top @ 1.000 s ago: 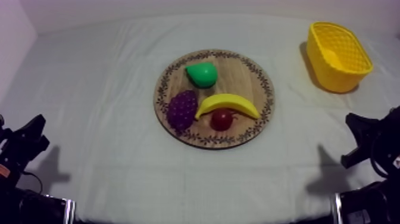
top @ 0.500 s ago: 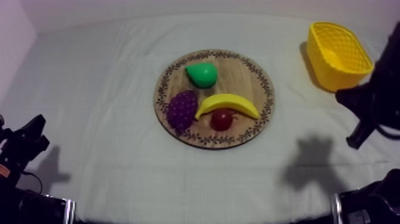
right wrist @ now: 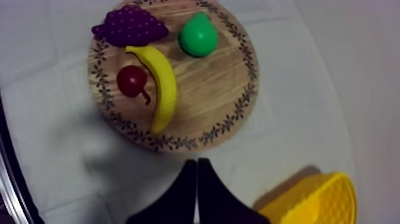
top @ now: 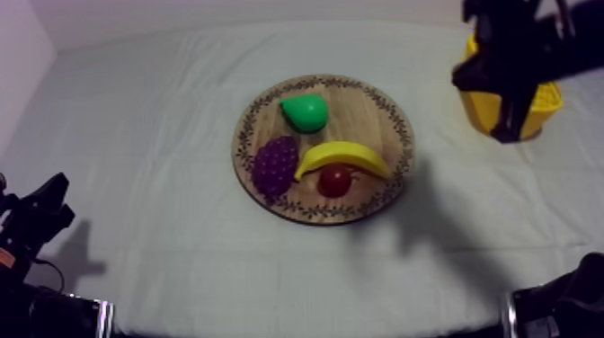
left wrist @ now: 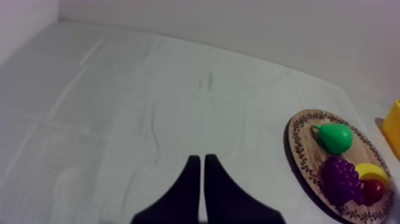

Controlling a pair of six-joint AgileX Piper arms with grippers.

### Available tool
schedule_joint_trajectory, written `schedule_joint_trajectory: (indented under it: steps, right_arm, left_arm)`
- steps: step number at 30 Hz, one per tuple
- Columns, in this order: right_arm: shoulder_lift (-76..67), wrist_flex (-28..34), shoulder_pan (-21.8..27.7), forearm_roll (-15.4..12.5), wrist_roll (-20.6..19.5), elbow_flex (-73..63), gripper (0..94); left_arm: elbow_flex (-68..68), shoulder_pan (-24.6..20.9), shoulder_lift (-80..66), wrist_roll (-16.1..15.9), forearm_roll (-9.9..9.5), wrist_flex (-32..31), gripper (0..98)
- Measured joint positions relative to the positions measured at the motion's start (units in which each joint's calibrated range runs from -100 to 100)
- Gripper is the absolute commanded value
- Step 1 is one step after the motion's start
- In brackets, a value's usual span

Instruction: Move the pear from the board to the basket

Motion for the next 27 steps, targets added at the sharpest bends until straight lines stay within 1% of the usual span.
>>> schedule_joint_trajectory:
  steps: [4, 10, 18, 20, 27]
  right_arm:
    - [8.31, 6.36, -0.84, -0.20, 1.85, -10.52, 0.7]
    - [20.02, 13.11, -1.11, -0.03, 4.13, -25.71, 0.9]
    - [33.72, 19.86, -2.63, 1.88, 6.79, -42.15, 3.4]
    - [36.68, 20.99, -2.85, 2.32, 7.49, -45.61, 5.9]
    - [42.57, 22.46, -2.76, 3.19, 8.37, -51.41, 22.3]
  left_arm:
    - [0.00, 0.00, 0.00, 0.00, 0.00, 0.00, 0.1]
    - [0.00, 0.00, 0.00, 0.00, 0.00, 0.00, 0.1]
    - [0.00, 0.00, 0.00, 0.00, 0.00, 0.00, 0.1]
    - [0.00, 0.00, 0.00, 0.00, 0.00, 0.00, 0.1]
    - [0.00, 0.00, 0.00, 0.00, 0.00, 0.00, 0.1]
